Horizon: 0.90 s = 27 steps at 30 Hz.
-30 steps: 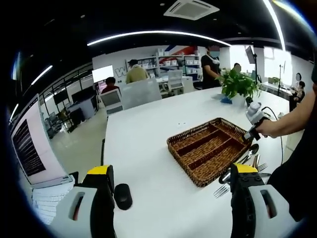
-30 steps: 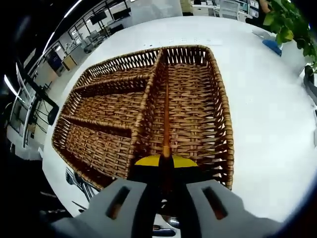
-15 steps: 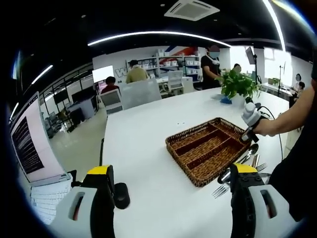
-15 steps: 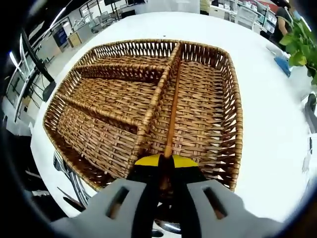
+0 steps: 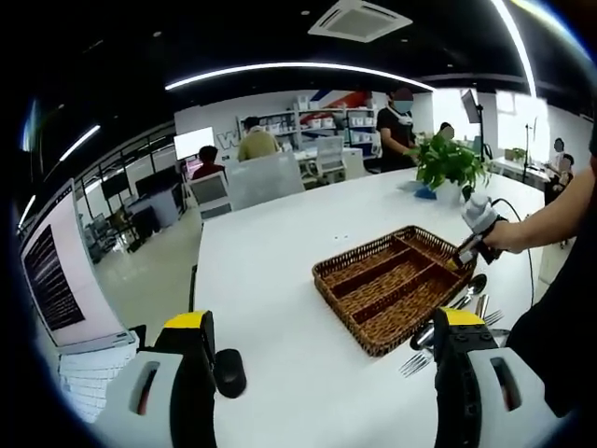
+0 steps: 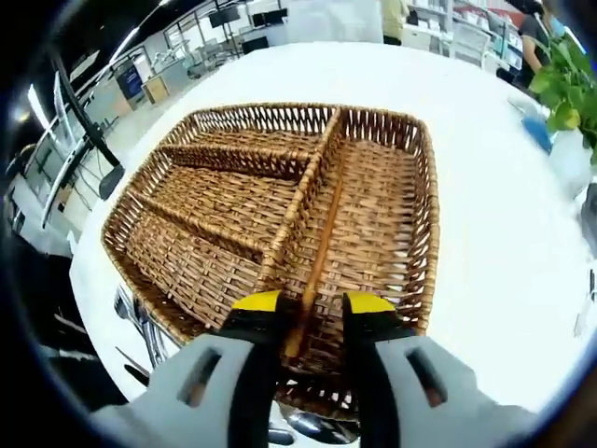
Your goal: Arrange the knives, forks, and spoons in their matching storage slots by inserting each utensil handle-first until every utensil is classified and aligned in the correct compartment
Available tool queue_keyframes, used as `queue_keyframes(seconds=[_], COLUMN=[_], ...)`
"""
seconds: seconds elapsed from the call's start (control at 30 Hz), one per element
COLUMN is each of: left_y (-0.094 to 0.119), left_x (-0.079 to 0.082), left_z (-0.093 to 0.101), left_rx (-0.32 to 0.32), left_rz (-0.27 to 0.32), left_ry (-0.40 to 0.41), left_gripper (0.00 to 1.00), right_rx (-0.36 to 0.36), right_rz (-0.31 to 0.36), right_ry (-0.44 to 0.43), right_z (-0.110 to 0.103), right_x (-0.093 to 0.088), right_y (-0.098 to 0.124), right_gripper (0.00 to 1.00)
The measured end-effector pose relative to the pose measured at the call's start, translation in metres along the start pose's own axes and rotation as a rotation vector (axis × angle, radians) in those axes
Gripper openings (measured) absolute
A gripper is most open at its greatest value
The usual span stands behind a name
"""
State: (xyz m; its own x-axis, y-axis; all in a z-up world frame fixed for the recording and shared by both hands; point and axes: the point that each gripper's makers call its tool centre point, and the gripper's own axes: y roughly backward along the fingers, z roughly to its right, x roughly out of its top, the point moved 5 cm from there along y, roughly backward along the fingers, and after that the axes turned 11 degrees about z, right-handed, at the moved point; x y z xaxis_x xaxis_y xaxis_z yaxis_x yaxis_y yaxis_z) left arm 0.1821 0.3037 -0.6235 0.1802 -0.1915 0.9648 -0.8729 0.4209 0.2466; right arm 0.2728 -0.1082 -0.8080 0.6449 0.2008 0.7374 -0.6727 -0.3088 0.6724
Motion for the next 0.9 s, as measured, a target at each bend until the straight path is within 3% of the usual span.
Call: queue_keyframes(seconds=[0.1, 0.3, 0.33, 0.43, 0.67, 0.9], left_y=[-0.001, -0.004, -0.004, -0.005, -0.006, -0.008], left_x=[-0.005, -0.006, -0.004, 0.001, 0.011, 0.013], left_z=[-0.007, -0.01, -0.007, -0.001, 0.009, 0.019], left_rx=[0.0, -0.012, -0.014, -0.021, -0.025, -0.046], left_rz=[0.004, 0.012, 0.013, 0.02, 0.063, 0.074], left_ry=[0.007, 0.005, 0.003, -0.002, 0.073, 0.08], left_gripper=[1.0, 1.0, 1.0, 1.0, 1.0, 1.0], right_rx=[-0.022, 0.007, 0.026, 0.037, 0.062, 0.069], right_rz=[0.087, 0.169, 0.233, 0.302, 0.328, 0.394], right_ry=[0.114, 0.074, 0.101, 0.117, 0.147, 0.155], right_z=[0.008, 0.007, 0.004, 0.0, -0.007, -0.004], right_x=[0.01, 0.024, 0.033, 0.043, 0.047, 0.052], right_y=[0.008, 0.025, 0.028, 0.036, 0.064, 0.104], right_gripper=[0.43, 0.76, 0.81, 0.99, 1.0, 1.0])
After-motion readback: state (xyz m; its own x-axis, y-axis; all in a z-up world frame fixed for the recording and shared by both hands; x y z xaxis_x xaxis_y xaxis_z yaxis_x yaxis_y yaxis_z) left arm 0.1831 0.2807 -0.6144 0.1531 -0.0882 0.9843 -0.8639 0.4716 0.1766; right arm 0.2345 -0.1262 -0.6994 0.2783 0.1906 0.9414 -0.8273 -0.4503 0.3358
